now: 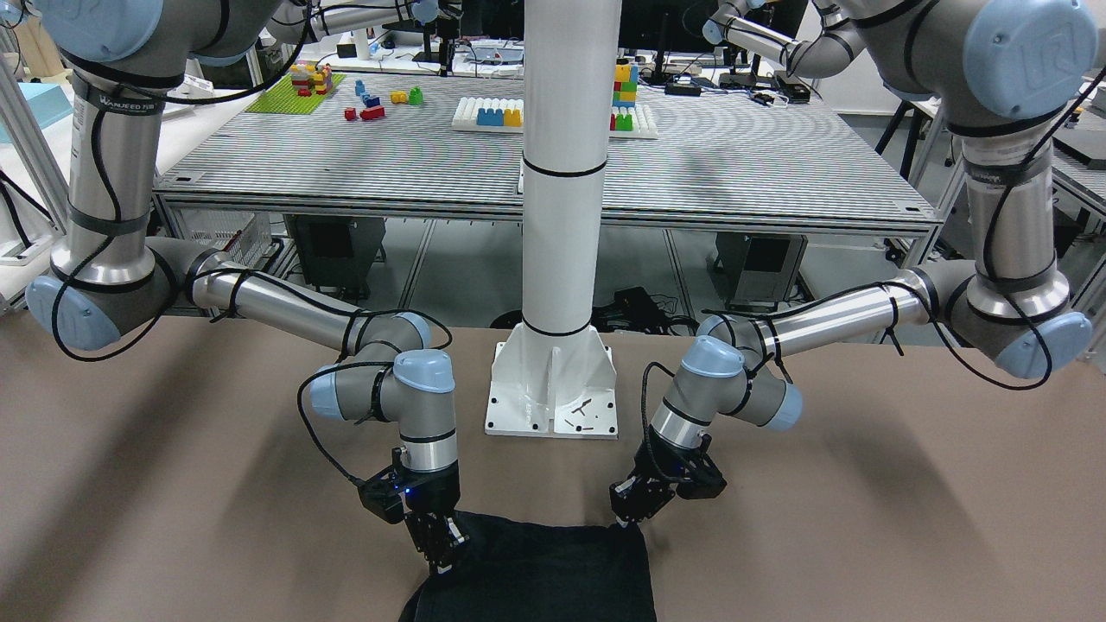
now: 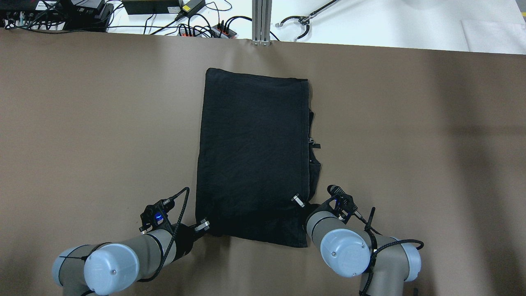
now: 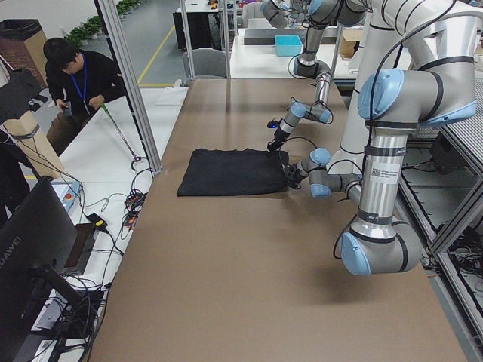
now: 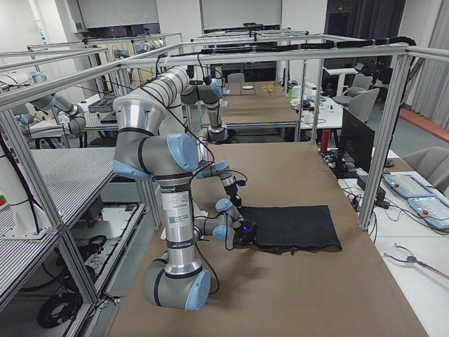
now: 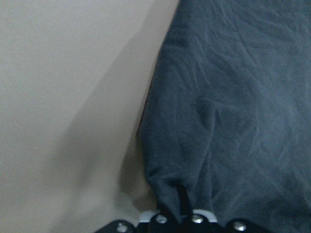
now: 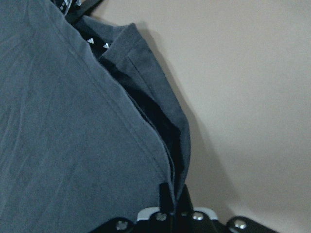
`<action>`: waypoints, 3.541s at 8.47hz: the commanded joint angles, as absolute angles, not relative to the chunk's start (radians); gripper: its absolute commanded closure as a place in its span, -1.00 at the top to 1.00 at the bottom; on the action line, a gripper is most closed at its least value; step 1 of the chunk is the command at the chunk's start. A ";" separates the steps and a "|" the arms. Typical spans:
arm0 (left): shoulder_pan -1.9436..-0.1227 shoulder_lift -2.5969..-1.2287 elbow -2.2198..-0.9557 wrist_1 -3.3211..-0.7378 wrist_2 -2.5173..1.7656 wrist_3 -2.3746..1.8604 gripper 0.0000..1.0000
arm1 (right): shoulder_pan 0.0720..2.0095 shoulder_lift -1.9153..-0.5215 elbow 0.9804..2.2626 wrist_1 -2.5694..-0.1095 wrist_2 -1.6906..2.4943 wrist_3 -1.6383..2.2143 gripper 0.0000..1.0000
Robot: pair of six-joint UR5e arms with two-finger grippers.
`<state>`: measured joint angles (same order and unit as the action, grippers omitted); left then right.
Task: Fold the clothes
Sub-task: 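Grasp the near corners of the folded shirt with both grippers, then lift the near end with both grippers and fold it toward the far end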
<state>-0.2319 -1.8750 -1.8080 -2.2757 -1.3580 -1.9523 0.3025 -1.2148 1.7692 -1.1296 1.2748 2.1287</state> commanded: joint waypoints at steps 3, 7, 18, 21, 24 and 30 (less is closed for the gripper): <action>-0.191 -1.793 -2.164 -2.083 -1.382 -1.945 -1.00 | 0.128 -1.354 2.016 -1.144 1.206 2.125 -1.00; -0.369 -1.981 -2.251 -1.778 -1.572 -1.838 -1.00 | 0.127 -1.323 2.254 -1.382 1.195 2.074 -1.00; -0.782 -2.520 -1.328 -1.796 -1.798 -1.522 -1.00 | 0.520 -0.988 1.594 -1.225 1.345 1.816 -1.00; -0.795 -2.536 -1.224 -1.956 -1.798 -1.442 0.89 | 0.621 -0.977 1.601 -1.192 1.508 1.697 0.81; -0.813 -2.542 -1.229 -1.960 -1.813 -1.442 0.89 | 0.687 -0.992 1.722 -1.207 1.687 1.675 0.84; -0.810 -2.526 -1.256 -1.960 -1.813 -1.442 0.89 | 0.597 -0.980 1.701 -1.212 1.629 1.740 0.59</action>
<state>-0.8124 -2.5319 -1.2430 -1.9604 -1.8131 -1.4413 0.6307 -0.9877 1.7401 -1.2115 1.6669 1.7438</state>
